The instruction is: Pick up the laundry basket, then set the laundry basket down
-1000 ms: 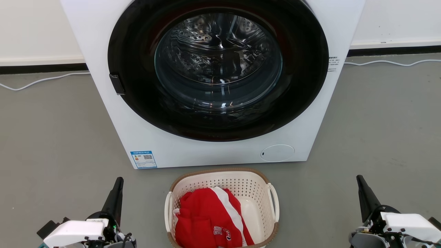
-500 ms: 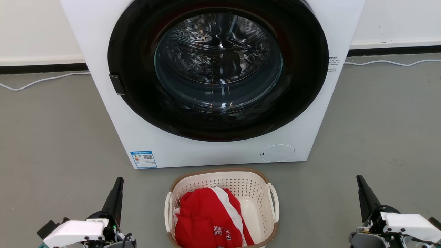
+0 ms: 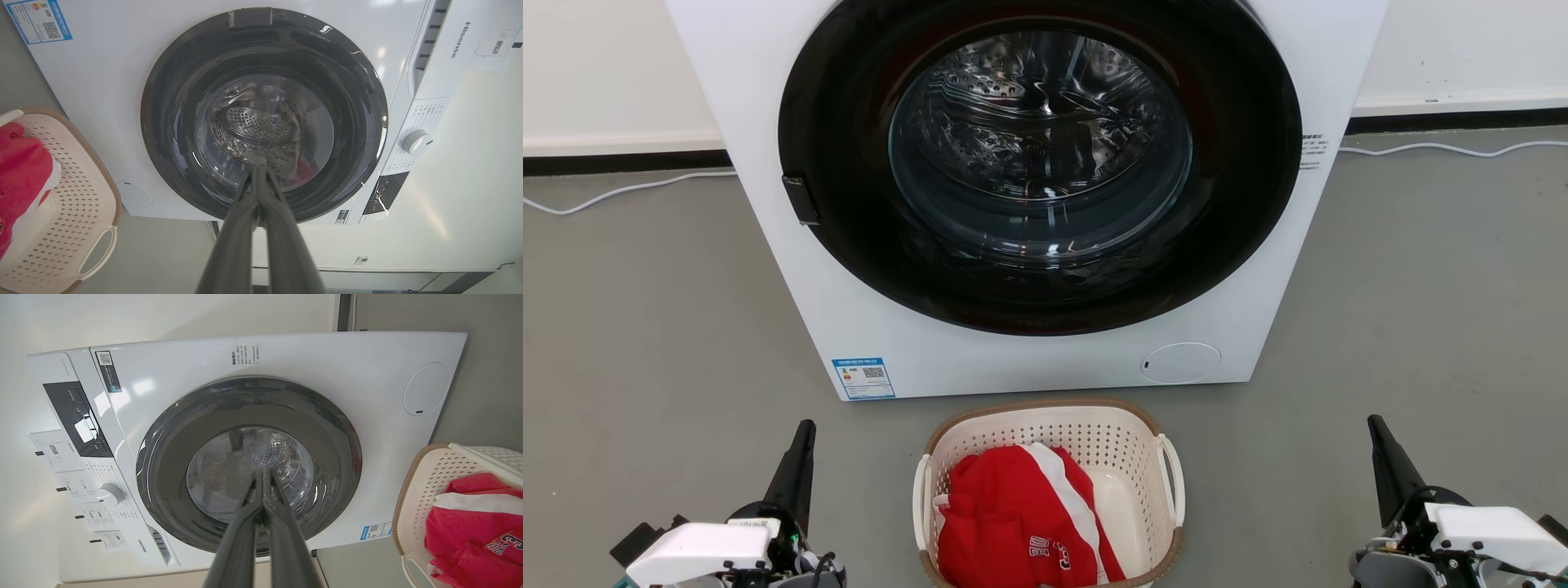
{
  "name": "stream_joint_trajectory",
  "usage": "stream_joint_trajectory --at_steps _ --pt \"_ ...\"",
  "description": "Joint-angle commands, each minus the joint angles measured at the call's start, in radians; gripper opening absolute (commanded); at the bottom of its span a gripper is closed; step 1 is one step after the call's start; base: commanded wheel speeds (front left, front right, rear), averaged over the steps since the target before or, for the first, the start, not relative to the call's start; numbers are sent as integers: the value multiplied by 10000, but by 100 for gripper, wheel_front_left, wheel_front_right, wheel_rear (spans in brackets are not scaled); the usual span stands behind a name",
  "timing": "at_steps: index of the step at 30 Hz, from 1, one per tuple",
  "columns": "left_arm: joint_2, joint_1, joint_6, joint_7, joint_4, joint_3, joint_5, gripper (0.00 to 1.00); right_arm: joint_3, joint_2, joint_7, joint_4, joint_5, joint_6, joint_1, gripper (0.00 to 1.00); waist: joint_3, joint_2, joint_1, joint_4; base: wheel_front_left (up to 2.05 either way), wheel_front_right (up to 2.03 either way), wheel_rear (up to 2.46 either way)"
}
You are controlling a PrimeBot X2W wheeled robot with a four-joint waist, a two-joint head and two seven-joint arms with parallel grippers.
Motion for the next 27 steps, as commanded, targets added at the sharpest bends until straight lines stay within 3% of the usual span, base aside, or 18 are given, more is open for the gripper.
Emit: stream_joint_trajectory --at_steps 1,27 --pt "118 -523 -73 60 -285 295 -51 0 187 -108 75 -294 68 73 -597 0 0 0 0 0 0 0 0" --pt "118 -523 -73 60 -285 295 -51 0 187 -108 75 -294 68 73 -597 0 0 0 0 0 0 0 0"
